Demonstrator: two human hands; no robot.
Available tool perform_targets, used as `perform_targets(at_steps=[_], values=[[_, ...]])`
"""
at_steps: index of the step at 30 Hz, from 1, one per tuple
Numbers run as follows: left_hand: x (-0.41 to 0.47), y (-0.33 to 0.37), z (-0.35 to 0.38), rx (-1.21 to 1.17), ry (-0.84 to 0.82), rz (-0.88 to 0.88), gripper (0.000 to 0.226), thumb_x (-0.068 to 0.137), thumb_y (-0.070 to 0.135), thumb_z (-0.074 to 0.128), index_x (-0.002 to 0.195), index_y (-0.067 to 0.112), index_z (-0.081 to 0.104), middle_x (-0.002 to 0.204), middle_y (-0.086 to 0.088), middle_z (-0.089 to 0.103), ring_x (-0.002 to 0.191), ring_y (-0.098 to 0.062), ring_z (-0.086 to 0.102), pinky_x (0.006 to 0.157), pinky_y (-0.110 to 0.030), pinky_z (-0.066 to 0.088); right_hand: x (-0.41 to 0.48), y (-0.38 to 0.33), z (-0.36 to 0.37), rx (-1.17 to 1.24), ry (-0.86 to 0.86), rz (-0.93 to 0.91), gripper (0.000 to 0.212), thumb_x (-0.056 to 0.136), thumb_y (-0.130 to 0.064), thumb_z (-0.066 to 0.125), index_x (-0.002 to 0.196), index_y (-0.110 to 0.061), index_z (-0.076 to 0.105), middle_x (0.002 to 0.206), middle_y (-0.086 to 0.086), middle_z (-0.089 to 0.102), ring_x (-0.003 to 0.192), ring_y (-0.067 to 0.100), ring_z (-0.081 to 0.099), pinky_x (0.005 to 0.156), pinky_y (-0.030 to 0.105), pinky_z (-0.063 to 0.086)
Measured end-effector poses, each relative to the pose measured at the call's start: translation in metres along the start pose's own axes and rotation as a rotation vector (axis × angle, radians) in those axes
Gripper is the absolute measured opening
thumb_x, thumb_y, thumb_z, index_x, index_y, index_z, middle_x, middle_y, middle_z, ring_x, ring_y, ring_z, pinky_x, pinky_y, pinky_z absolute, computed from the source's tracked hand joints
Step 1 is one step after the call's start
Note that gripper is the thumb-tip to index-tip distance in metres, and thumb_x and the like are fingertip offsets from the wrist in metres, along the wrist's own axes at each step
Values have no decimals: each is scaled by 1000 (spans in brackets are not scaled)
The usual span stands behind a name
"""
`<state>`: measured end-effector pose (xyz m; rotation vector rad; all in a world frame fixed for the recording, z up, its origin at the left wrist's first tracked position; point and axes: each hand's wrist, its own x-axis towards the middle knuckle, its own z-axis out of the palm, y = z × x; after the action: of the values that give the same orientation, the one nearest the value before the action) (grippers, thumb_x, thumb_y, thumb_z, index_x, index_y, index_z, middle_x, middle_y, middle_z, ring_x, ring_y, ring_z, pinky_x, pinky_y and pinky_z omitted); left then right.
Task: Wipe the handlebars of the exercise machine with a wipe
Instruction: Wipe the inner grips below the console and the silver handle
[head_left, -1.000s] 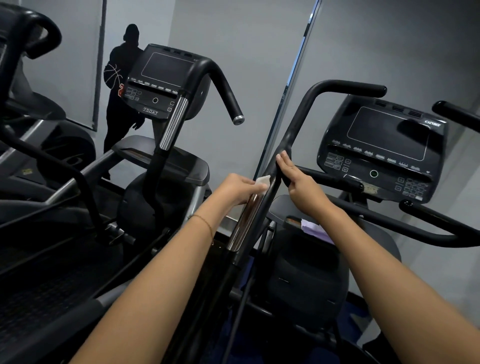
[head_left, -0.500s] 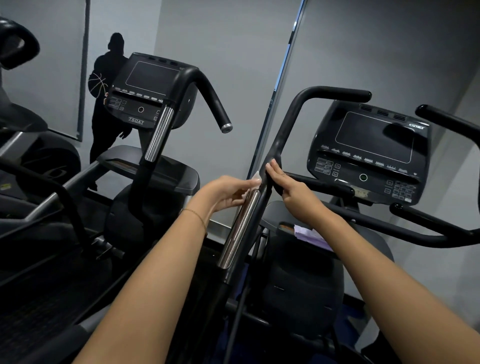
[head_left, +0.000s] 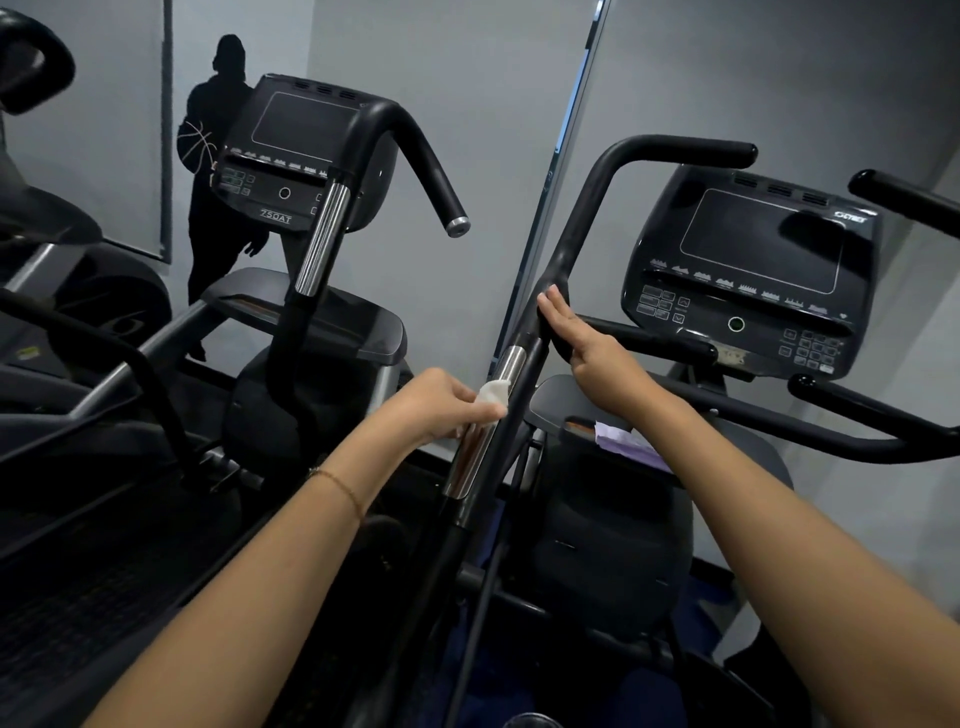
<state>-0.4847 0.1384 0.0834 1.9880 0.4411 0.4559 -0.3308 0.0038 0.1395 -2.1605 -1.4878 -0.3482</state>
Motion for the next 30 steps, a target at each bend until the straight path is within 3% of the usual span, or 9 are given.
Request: perform_targets(at_steps=[2, 5, 8, 12, 16, 19, 24, 26, 30], values=[[-2, 1, 4, -13, 42, 11, 31, 76, 38, 74, 91, 10, 73, 76, -2, 67, 73, -14, 58, 77, -31, 51, 0, 0, 2, -106, 12, -31, 89, 76, 21, 29, 147, -33, 18, 153, -20, 8, 139, 0, 11, 108, 14, 14], [4, 18, 11, -12, 178, 56, 39, 79, 37, 71, 105, 8, 69, 87, -2, 68, 81, -13, 60, 67, -20, 45, 1, 1, 3, -402, 34, -101, 86, 79, 20, 30, 149, -23, 6, 156, -7, 2, 145, 14, 1, 118, 28, 6], [13, 33, 14, -10, 238, 54, 47, 80, 37, 71, 115, 6, 65, 104, -6, 68, 96, -16, 63, 77, -23, 46, -1, 1, 4, -469, 41, -153, 83, 79, 22, 29, 149, -16, 3, 157, -1, -1, 145, 14, -1, 117, 23, -1], [-4, 26, 14, 34, 209, 59, 37, 80, 36, 71, 103, 7, 69, 96, -6, 70, 92, -19, 66, 82, -31, 50, -2, -2, -2, -518, 43, -216, 77, 82, 21, 29, 148, -9, 4, 157, 5, -1, 145, 16, -1, 112, 19, -5], [-49, -7, 20, 113, 182, 49, 30, 78, 34, 72, 92, 8, 70, 89, -10, 72, 77, -14, 63, 72, -28, 49, 0, 1, 7, -586, 126, -378, 72, 77, 24, 35, 144, 2, 18, 152, 18, 18, 142, 29, 12, 115, 32, 7], [-59, -7, 27, 121, 263, 54, 29, 78, 31, 72, 100, 13, 68, 92, 1, 68, 85, -12, 64, 78, -28, 51, 2, 6, 12, -572, 157, -387, 77, 70, 29, 39, 141, 5, 24, 148, 22, 26, 138, 30, 14, 112, 38, 14], [-25, 25, 37, 154, 434, 156, 33, 80, 32, 68, 106, 11, 63, 104, -3, 65, 94, -17, 61, 79, -29, 49, 2, 3, 11, -615, 155, -421, 71, 67, 26, 41, 136, 10, 35, 141, 28, 37, 131, 41, 34, 106, 47, 21], [-15, 32, 37, 188, 455, 148, 36, 80, 32, 68, 107, 9, 61, 108, -5, 63, 97, -20, 60, 80, -31, 49, 1, 4, 14, -605, 152, -390, 76, 66, 27, 39, 139, 8, 29, 144, 26, 32, 135, 35, 23, 109, 43, 19], [-29, 18, 35, 225, 409, 127, 45, 80, 38, 68, 115, 14, 55, 116, -1, 55, 103, -18, 56, 87, -32, 47, -3, 4, 16, -579, 106, -356, 78, 74, 21, 32, 141, -1, -2, 152, 14, 0, 138, 21, -6, 117, 37, 10]])
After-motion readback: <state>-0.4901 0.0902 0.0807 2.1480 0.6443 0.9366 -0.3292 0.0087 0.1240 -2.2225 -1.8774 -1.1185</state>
